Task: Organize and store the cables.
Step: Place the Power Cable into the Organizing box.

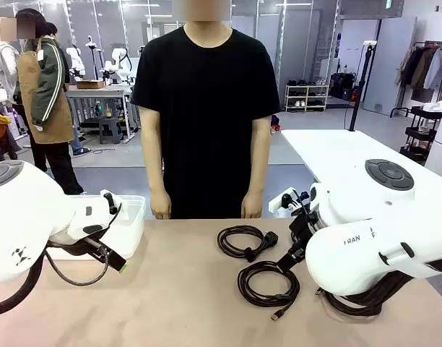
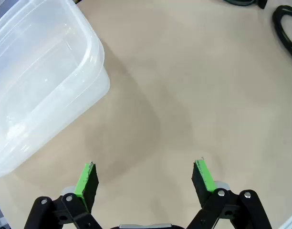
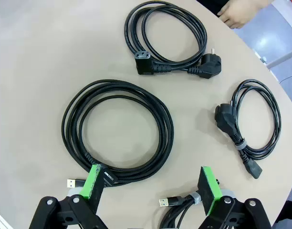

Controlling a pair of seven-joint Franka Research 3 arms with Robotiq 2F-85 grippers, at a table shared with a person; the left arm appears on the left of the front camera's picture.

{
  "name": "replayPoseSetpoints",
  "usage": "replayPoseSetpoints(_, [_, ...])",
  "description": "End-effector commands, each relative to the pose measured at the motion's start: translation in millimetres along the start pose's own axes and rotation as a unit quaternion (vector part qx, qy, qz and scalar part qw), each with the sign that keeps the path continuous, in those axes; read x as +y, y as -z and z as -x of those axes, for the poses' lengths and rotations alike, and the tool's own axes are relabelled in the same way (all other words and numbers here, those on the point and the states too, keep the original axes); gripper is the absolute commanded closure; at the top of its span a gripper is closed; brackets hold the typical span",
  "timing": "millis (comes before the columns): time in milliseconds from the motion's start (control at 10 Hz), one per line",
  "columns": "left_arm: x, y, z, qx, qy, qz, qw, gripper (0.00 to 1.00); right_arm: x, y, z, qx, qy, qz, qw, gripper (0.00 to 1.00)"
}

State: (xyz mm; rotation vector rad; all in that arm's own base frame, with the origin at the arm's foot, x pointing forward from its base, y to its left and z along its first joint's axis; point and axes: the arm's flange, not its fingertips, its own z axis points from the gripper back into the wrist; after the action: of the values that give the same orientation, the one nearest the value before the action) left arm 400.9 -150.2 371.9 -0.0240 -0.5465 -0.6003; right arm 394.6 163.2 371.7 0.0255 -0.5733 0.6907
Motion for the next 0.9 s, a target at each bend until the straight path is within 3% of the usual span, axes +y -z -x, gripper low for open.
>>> replayPoseSetpoints(0, [-0.2, 0.0, -0.1, 0.0, 0.0, 0.0, 1.0, 0.0, 0.0, 0.0, 0.0, 0.0, 0.0, 0.0, 1.0, 0.0])
replayPoseSetpoints(800, [-1.2, 0.0, -0.3, 0.0, 0.001, 0.0, 1.0, 0.0, 0.0, 0.0, 0.0, 0.0, 0.0, 0.0, 1.0, 0.0])
